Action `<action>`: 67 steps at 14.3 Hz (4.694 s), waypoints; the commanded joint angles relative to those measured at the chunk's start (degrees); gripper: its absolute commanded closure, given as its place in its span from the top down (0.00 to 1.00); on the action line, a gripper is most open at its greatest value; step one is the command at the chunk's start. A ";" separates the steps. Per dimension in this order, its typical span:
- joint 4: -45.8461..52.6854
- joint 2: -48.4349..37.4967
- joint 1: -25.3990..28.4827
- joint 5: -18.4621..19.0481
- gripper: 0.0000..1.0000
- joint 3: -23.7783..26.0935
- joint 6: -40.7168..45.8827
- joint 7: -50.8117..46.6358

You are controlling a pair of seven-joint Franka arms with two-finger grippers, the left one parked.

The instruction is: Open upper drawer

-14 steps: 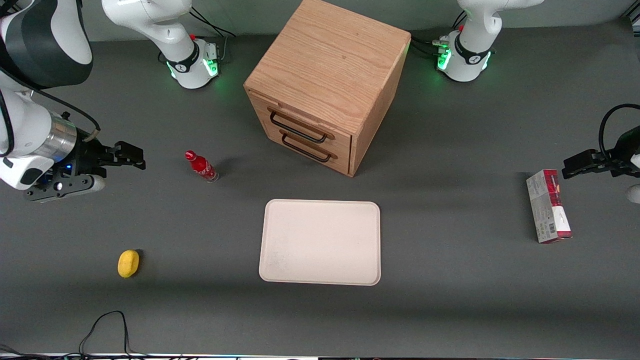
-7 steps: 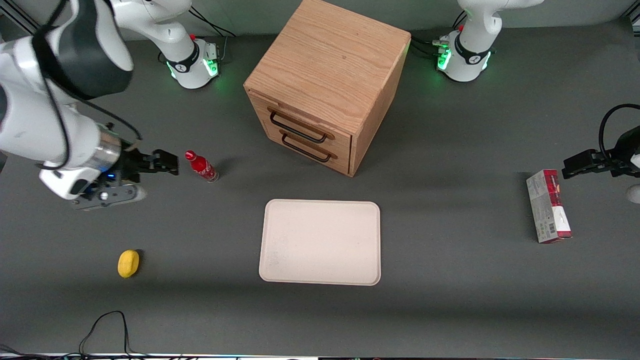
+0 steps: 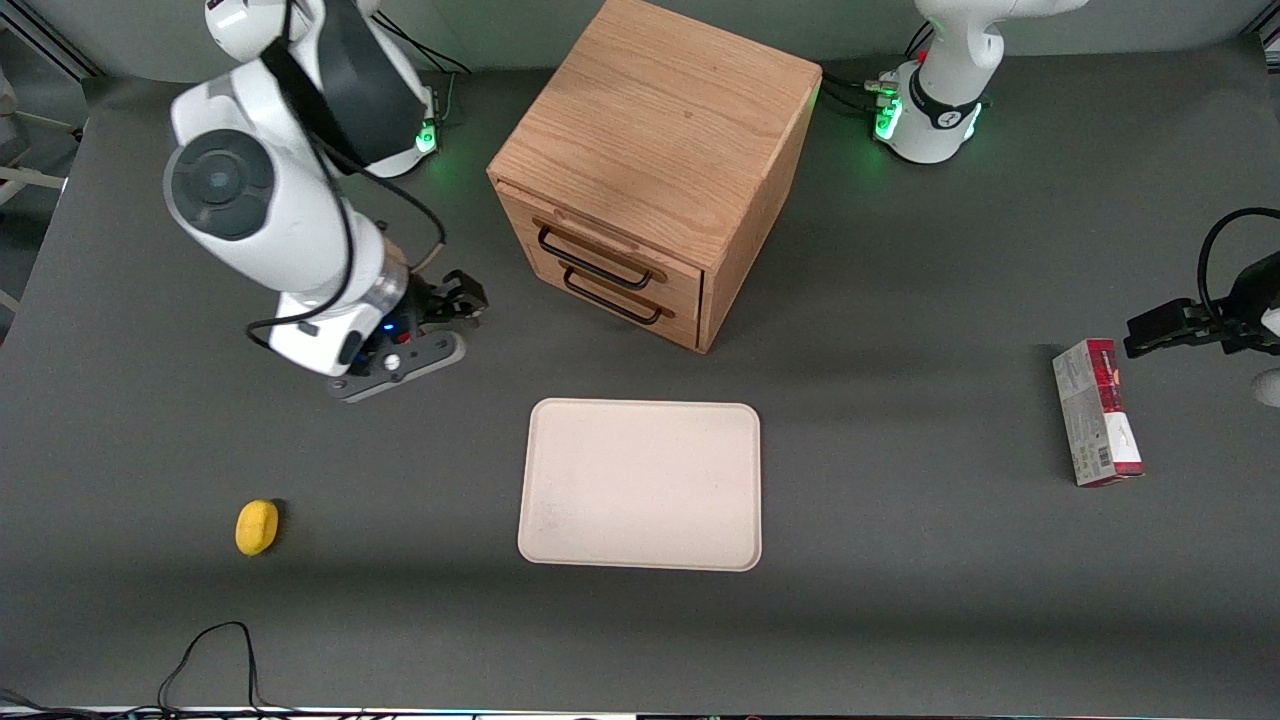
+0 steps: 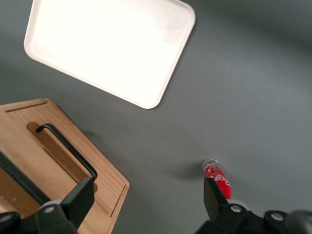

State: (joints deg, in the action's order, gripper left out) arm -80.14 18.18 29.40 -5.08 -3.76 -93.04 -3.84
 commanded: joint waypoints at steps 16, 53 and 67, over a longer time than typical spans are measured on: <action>2.53 8.18 1.62 -8.02 1.00 8.51 -1.88 19.48; 0.51 12.49 -3.03 -5.38 1.00 7.81 -8.38 28.79; 8.51 17.50 -7.07 -3.72 1.00 7.72 -8.30 32.14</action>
State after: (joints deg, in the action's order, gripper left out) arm -74.57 33.96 22.93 -10.28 3.85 -101.43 27.13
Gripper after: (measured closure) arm 0.000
